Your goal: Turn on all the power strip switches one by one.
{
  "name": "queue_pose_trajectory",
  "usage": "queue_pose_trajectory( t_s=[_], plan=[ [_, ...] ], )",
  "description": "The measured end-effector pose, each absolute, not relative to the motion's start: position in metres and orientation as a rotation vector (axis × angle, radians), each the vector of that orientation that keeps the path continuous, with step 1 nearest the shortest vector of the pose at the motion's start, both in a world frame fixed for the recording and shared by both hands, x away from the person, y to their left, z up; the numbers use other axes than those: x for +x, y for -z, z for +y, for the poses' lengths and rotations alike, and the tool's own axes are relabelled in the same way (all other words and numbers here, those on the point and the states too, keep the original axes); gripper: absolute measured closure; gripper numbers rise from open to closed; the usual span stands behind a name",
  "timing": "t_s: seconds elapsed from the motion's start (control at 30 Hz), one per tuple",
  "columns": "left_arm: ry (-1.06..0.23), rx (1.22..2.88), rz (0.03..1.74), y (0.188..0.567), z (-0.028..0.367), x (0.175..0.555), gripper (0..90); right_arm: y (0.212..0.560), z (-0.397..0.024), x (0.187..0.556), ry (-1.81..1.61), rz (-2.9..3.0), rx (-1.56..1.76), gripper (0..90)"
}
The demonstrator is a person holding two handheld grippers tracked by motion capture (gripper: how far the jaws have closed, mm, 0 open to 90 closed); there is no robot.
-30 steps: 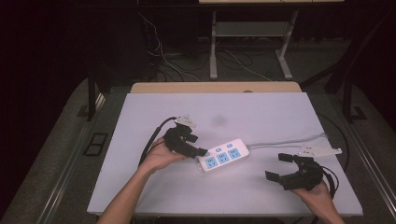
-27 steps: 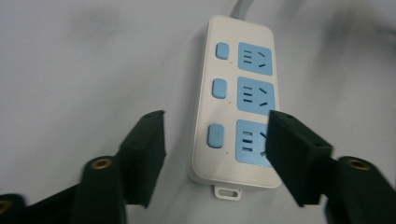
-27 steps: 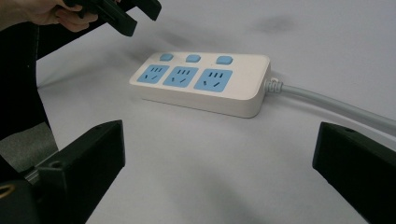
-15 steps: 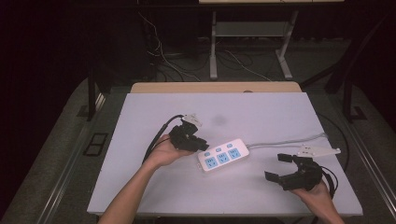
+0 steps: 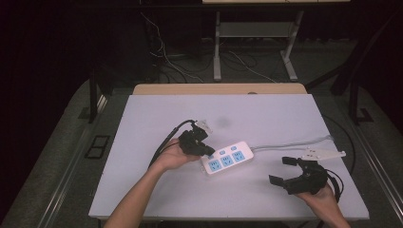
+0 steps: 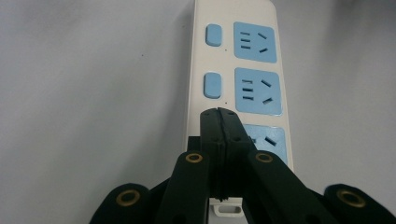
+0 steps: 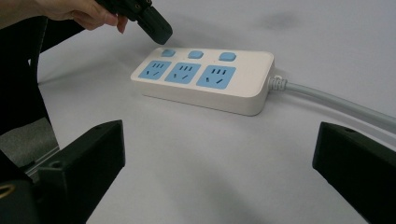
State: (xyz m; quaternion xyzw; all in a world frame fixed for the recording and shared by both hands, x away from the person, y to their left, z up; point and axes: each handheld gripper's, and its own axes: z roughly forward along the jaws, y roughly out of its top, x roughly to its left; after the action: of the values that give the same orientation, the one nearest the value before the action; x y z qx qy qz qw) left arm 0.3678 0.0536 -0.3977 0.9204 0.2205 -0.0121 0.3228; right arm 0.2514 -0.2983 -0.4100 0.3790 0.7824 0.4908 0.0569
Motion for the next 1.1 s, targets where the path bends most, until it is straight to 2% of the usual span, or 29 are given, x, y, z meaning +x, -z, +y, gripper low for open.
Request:
queue_pose_trajectory(
  t_s=[0.8, 1.1],
  plan=[
    [0.041, 2.469, 0.525, 0.405, 0.046, 0.367, 89.4, 0.410, -0.299, 0.250, -1.488, 2.375, 1.146, 2.2],
    [0.125, 2.433, 0.567, 0.409, 0.051, 0.374, 89.6, 0.409, -0.301, 0.250, -1.494, 2.370, 1.140, 2.2]
  ],
)
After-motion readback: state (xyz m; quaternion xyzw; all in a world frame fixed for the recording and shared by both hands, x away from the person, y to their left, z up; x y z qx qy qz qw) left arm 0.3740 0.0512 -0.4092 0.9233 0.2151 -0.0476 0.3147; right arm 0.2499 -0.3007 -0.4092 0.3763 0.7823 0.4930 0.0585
